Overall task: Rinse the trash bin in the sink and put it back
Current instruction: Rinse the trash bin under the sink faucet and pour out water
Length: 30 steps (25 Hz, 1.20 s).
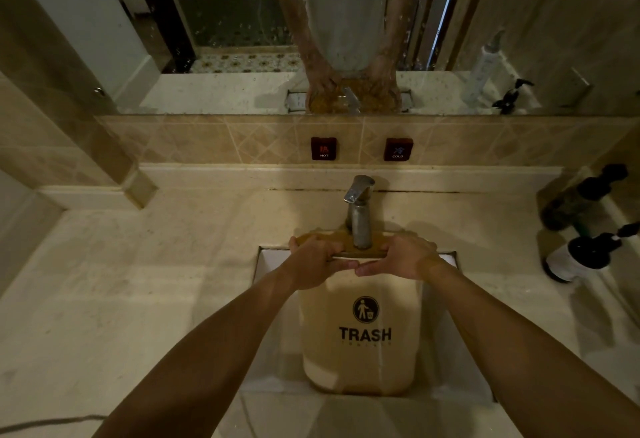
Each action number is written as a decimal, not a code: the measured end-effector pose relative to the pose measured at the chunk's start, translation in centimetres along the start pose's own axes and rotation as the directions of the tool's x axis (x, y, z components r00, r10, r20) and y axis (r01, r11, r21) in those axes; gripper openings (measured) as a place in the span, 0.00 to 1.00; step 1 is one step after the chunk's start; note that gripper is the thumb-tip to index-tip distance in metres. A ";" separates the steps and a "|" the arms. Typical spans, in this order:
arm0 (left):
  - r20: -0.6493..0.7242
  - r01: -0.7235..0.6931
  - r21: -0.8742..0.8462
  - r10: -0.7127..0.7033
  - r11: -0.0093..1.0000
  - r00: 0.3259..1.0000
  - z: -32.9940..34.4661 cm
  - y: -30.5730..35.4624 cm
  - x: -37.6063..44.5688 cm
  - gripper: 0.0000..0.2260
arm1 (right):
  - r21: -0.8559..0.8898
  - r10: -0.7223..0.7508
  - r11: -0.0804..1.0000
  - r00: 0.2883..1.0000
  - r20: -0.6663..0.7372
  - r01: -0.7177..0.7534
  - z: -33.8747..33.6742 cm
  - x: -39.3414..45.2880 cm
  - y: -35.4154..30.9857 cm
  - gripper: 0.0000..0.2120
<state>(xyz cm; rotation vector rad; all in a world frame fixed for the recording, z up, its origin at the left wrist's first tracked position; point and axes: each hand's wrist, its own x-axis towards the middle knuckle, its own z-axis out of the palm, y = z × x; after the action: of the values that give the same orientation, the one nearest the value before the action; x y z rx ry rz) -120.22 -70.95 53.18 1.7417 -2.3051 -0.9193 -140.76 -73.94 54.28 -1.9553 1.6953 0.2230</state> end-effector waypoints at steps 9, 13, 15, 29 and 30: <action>0.027 0.014 0.014 -0.015 1.000 1.000 -0.3 0.4 -0.2 0.13 | -0.003 0.004 1.000 1.000 -0.006 -0.004 0.1 0.2 0.2 0.42; 0.029 0.012 0.012 -0.012 1.000 0.999 -0.5 0.7 -0.4 0.10 | -0.012 0.002 1.000 1.000 0.008 -0.002 0.0 0.1 0.1 0.39; 0.035 0.010 0.015 -0.010 1.000 0.999 -0.3 0.5 -0.3 0.11 | -0.004 0.003 1.000 1.000 0.010 -0.002 -0.1 0.0 0.1 0.37; 0.008 0.000 0.011 0.000 1.000 1.000 0.0 0.1 0.1 0.13 | 0.013 -0.004 1.000 1.000 0.005 0.004 0.1 0.1 0.1 0.44; 0.030 0.001 -0.002 -0.001 1.000 1.000 -0.3 0.2 0.2 0.12 | 0.007 -0.007 1.000 1.000 0.012 0.007 0.0 0.1 0.1 0.44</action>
<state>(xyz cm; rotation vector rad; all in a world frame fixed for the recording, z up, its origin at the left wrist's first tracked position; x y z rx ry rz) -120.33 -71.20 53.50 1.7408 -2.3208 -0.9543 -140.83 -74.02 54.20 -1.9508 1.6795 0.2253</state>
